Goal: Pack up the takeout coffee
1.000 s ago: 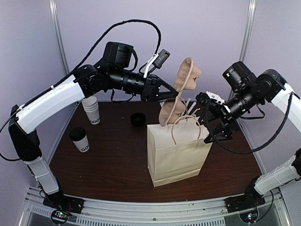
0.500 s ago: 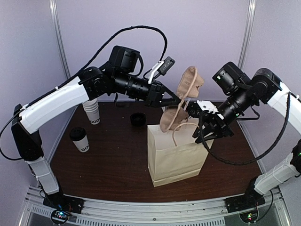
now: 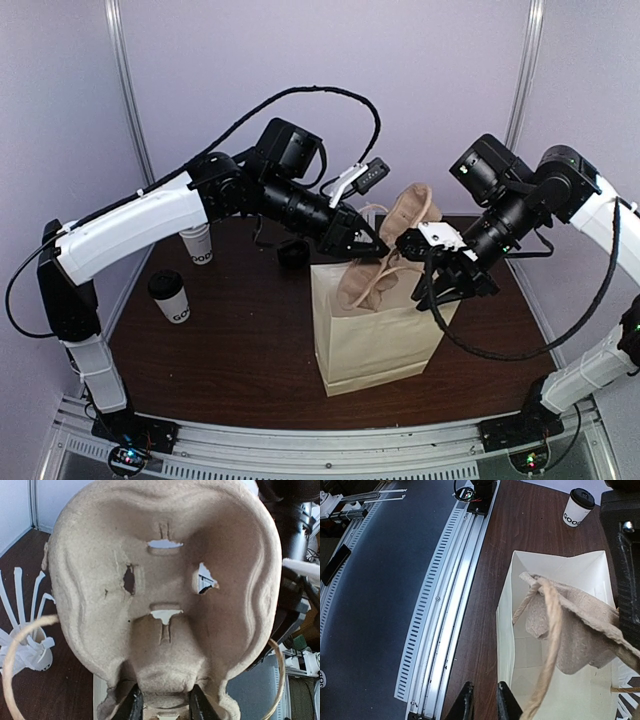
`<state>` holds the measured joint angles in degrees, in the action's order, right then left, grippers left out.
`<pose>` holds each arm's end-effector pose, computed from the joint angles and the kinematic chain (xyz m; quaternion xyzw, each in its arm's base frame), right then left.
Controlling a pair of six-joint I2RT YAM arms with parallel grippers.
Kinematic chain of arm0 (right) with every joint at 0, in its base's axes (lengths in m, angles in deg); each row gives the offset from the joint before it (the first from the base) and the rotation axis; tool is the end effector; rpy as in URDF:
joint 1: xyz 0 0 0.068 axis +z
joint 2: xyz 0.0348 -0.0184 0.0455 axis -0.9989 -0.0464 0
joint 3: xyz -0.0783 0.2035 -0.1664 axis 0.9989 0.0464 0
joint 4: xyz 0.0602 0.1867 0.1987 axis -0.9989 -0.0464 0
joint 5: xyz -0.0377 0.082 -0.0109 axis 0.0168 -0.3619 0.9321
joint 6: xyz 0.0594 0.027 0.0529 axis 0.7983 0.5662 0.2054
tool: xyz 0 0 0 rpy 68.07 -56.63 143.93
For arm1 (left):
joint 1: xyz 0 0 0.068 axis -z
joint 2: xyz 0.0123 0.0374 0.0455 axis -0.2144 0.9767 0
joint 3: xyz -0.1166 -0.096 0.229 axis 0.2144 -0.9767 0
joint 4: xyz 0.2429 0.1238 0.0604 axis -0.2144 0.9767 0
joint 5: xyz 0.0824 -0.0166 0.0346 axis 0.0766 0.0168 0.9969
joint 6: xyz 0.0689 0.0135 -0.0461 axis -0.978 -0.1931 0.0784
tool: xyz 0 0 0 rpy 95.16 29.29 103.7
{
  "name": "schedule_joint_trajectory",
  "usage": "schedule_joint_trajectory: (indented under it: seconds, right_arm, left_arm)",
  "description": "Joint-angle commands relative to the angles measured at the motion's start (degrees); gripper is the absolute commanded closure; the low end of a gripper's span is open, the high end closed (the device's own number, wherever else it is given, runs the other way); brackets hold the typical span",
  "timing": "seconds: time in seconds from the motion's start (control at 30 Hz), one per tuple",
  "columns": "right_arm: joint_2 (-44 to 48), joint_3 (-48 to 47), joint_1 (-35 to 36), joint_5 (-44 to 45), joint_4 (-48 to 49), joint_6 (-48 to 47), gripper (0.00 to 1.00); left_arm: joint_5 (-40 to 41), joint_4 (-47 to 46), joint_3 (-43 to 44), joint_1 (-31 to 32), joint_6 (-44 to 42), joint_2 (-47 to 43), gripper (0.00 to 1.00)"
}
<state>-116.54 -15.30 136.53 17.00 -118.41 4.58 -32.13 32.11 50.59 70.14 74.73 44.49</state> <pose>0.1341 0.2254 0.3994 -0.7238 0.5641 0.3280 0.2243 0.2097 -0.4083 0.3905 0.4419 0.7189 -0.4804 0.2390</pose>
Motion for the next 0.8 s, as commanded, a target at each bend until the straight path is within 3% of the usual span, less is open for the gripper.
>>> schedule_joint_trajectory:
  seconds: [0.0,0.23,0.4,0.53,0.77]
  right_arm:
    - [1.0,-0.9,0.5,1.5,-0.7,-0.2,0.83]
    - [1.1,-1.0,0.5,1.0,-0.6,0.1,0.80]
    - [1.7,-3.3,0.3,2.4,-2.5,-0.5,0.56]
    - [2.4,-6.3,-3.1,2.9,-3.5,-0.8,0.55]
    - [2.9,-6.5,-11.0,-4.5,-4.2,-0.8,0.52]
  left_arm:
    - [2.2,6.9,1.2,-0.1,-4.4,0.1,0.81]
    - [6.9,17.5,4.2,0.7,-9.5,0.7,0.81]
    - [9.6,22.9,7.0,0.8,-12.0,1.6,0.82]
    - [11.3,26.7,9.9,1.2,-13.4,3.3,0.82]
    - [12.1,30.8,12.6,2.3,-20.4,4.6,0.83]
